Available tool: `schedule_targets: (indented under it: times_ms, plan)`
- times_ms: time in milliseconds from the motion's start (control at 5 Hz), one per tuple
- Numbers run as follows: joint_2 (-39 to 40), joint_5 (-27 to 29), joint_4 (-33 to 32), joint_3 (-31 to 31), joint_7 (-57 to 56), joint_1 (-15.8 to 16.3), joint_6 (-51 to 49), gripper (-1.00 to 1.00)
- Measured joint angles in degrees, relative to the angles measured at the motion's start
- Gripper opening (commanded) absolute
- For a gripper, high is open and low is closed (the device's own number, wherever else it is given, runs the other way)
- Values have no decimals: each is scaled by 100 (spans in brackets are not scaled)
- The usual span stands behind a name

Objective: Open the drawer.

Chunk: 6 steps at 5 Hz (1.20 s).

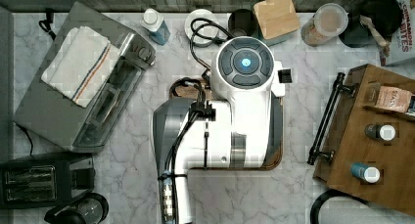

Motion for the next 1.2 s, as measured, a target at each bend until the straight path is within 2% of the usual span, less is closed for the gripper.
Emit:
schedule_targets:
  times_ms: [400,600,1200]
  plan:
    - [3,2,-34,0,0,9,35,100]
    - [2,0,-157,-35,-400,-4,246,100]
    - [72,-303,-655,-234,-1976,-368,646,100]
